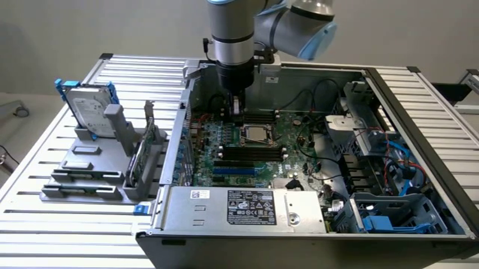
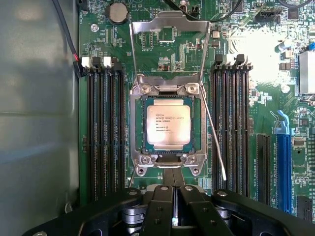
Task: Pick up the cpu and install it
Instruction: 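Close the cpu cover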
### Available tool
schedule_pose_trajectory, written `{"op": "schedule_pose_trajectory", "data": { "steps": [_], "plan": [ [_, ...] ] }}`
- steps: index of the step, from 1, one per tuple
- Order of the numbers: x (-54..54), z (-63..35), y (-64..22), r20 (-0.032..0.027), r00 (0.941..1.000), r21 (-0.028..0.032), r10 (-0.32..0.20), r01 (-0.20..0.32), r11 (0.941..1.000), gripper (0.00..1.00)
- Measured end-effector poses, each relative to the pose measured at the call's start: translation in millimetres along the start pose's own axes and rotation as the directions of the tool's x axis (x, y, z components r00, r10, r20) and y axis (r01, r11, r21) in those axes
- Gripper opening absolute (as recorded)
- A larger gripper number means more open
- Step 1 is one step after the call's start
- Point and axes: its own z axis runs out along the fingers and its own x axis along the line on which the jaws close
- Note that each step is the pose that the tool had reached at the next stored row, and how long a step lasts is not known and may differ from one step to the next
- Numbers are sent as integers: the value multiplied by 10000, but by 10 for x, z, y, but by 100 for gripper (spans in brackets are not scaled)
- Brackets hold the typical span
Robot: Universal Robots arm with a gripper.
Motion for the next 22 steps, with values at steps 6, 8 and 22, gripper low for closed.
{"op": "schedule_pose_trajectory", "data": {
  "steps": [6,8,22],
  "plan": [
    [4,-103,242,-164,9999,2,11,-11,10000,11],
    [5,-109,332,-220,9998,3,14,-14,10000,11],
    [16,-180,980,-344,9994,8,27,-27,10000,11]
  ]
}}
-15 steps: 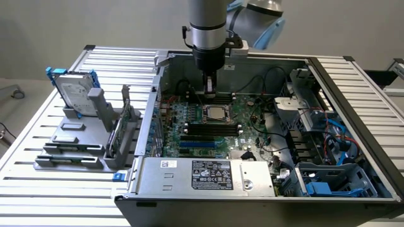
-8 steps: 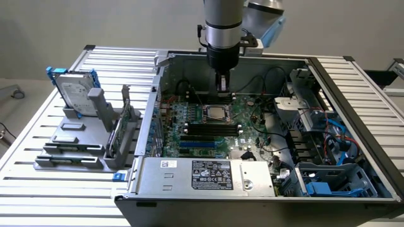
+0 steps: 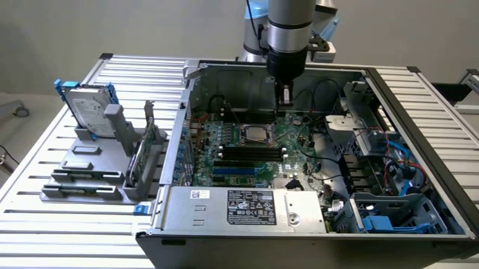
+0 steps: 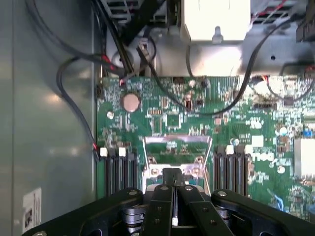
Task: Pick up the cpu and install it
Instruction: 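Close the cpu cover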
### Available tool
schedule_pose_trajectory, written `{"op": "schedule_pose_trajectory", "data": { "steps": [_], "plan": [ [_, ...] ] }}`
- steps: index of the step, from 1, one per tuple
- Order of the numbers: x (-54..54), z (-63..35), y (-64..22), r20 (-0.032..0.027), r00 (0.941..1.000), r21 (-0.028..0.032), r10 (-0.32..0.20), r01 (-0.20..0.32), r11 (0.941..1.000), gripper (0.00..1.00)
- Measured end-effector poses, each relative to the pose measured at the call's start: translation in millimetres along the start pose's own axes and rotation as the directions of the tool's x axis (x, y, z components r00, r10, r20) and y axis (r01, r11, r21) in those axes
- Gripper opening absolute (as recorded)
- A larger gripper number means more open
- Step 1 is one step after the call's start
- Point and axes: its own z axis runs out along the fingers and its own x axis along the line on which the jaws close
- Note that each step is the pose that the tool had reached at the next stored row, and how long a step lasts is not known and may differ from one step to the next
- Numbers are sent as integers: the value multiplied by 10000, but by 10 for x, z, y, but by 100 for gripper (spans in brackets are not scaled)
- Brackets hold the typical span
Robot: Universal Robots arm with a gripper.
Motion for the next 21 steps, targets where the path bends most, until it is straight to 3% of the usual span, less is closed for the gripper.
{"op": "schedule_pose_trajectory", "data": {
  "steps": [5,11,14,21],
  "plan": [
    [7,-57,237,-9,10000,2,2,-2,10000,11],
    [13,-36,502,-12,10000,1,2,-2,10000,11],
    [14,10,539,-7,10000,2,1,-1,10000,11],
    [11,137,530,-5,10000,2,1,-1,10000,11]
  ]
}}
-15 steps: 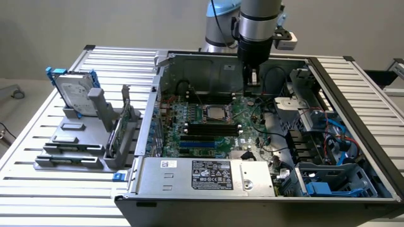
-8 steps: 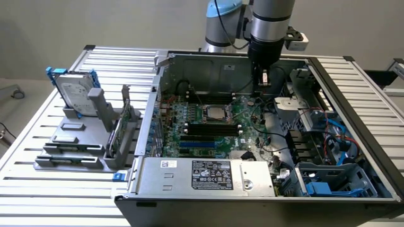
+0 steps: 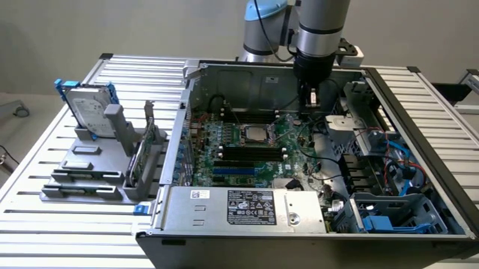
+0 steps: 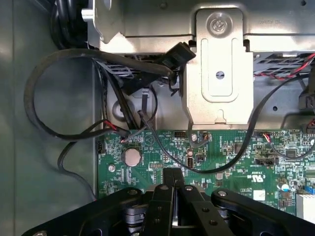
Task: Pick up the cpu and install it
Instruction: 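Close the cpu cover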
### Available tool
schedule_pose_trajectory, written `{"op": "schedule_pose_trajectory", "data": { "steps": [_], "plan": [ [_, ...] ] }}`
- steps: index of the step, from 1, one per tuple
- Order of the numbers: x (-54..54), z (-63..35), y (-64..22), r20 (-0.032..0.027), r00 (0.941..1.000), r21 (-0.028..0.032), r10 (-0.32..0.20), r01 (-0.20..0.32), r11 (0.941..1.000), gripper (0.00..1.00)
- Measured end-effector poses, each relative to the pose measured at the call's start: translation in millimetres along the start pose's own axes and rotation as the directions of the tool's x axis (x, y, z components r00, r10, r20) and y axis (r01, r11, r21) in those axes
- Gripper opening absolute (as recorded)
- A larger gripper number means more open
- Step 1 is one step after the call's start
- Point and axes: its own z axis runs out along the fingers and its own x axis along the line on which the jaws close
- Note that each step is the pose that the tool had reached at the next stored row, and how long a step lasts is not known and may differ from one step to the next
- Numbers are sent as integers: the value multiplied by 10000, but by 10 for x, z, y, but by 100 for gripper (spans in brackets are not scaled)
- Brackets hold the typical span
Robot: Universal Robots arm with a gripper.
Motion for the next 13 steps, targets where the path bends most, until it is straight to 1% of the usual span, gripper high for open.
{"op": "schedule_pose_trajectory", "data": {
  "steps": [5,6,7,8,9,10,11,12,13],
  "plan": [
    [-2,91,-9,0,10000,0,0,0,10000,11],
    [-2,107,-11,0,10000,7,2,-2,10000,11],
    [-3,114,-12,-1,10000,33,2,-2,10000,11],
    [-3,115,-12,2,10000,79,2,-2,10000,11],
    [-3,115,-12,6,10000,141,3,-3,9999,11],
    [-3,115,-12,8,10000,219,5,-5,9998,11],
    [-3,114,-12,13,10000,312,6,-6,9995,11],
    [-2,109,-11,17,10000,393,7,-7,9992,11],
    [-2,102,-11,18,10000,455,8,-9,9990,11]
  ]
}}
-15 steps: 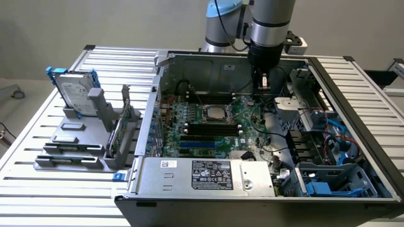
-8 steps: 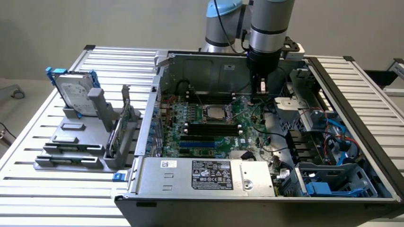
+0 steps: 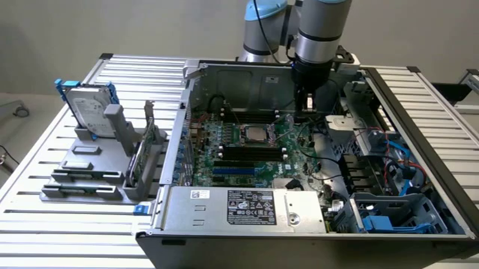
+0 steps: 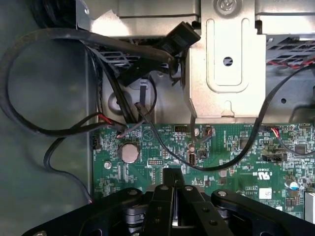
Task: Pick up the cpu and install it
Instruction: 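Close the cpu cover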
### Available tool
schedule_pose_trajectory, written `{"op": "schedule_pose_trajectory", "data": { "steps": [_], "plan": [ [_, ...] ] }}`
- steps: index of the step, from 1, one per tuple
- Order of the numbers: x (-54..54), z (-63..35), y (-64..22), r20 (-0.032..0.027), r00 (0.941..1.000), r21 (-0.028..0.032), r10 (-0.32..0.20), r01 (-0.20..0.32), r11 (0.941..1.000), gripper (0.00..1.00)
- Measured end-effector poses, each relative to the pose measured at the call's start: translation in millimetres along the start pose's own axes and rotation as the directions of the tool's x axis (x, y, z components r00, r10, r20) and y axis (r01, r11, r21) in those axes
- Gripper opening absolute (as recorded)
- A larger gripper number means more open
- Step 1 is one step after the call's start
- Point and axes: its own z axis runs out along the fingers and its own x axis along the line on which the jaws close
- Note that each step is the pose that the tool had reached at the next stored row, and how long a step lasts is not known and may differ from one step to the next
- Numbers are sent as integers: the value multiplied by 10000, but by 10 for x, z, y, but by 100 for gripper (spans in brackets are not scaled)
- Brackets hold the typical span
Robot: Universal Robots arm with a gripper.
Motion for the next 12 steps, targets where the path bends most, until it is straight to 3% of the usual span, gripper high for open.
{"op": "schedule_pose_trajectory", "data": {
  "steps": [4,7,10,12],
  "plan": [
    [1,-56,3,4,10000,170,3,-3,9999,11],
    [2,-73,4,9,10000,359,6,-7,9994,11],
    [3,-79,3,24,10000,638,10,-12,9980,11],
    [1,-80,-1,35,10000,901,15,-18,9959,11]
  ]
}}
